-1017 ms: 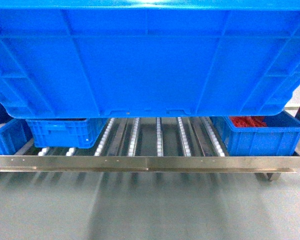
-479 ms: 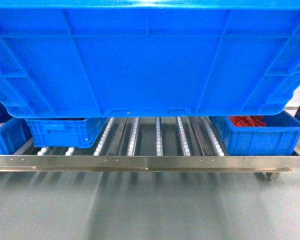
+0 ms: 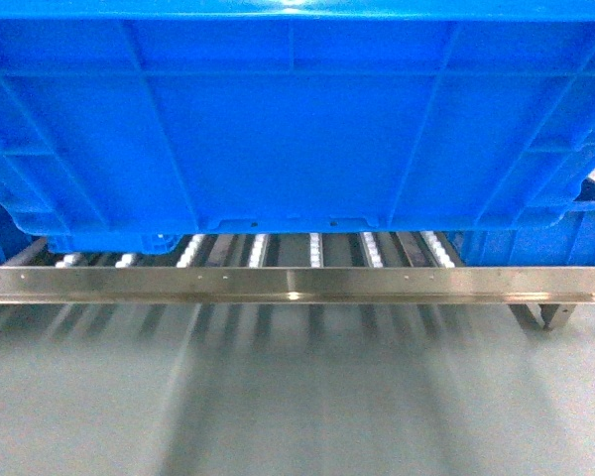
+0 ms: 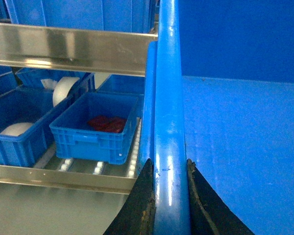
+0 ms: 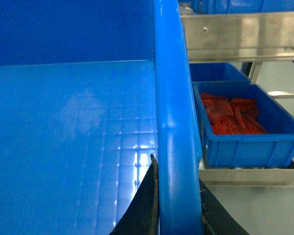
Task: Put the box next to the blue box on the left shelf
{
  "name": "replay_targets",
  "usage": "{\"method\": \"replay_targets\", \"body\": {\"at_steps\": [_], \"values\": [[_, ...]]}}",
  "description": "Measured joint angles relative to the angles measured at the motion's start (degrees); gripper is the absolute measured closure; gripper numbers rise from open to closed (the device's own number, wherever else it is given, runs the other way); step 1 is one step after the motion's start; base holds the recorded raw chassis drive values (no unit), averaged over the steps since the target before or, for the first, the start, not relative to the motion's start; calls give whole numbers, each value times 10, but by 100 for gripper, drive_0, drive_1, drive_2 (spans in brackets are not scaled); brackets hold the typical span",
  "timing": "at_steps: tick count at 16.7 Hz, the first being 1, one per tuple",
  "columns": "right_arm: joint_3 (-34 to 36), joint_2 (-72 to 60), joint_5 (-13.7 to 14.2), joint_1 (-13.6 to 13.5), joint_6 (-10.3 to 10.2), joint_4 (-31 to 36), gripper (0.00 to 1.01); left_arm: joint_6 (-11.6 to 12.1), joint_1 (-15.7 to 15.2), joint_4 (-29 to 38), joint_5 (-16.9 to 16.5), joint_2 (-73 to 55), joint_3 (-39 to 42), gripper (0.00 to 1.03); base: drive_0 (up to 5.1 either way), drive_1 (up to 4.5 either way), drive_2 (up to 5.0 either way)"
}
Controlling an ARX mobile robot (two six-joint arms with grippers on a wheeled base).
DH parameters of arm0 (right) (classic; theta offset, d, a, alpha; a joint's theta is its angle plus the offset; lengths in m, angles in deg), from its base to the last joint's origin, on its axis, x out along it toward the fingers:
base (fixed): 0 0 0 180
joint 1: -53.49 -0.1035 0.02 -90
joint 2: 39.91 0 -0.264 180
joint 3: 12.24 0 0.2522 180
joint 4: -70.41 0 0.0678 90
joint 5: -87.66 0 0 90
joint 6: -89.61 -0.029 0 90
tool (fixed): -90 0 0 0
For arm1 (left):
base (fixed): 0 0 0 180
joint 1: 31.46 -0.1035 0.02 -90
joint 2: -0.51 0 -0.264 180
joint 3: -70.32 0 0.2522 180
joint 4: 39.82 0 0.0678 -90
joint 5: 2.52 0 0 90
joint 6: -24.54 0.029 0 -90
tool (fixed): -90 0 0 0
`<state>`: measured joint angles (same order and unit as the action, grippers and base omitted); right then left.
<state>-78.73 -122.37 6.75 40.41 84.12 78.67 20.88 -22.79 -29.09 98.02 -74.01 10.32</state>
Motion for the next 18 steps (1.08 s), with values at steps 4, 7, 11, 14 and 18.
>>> {"method": "replay_targets", "body": {"at_steps": [4, 7, 11, 14, 18], "values": [[0, 0, 0, 0, 0, 0, 92, 0, 0, 0, 0, 0, 0, 94, 0, 0, 0], [0, 0, 0, 0, 0, 1, 92, 0, 0, 1, 0, 0, 0, 94, 0, 0, 0], [0, 0, 0, 0, 0, 0, 92, 0, 0, 0, 0, 0, 0, 94, 0, 0, 0], [0, 0, 0, 0, 0, 0, 92, 0, 0, 0, 0, 0, 0, 94, 0, 0, 0], [1, 0, -1, 0, 0, -5, 92, 0, 0, -4, 0, 0, 1, 94, 0, 0, 0]]}}
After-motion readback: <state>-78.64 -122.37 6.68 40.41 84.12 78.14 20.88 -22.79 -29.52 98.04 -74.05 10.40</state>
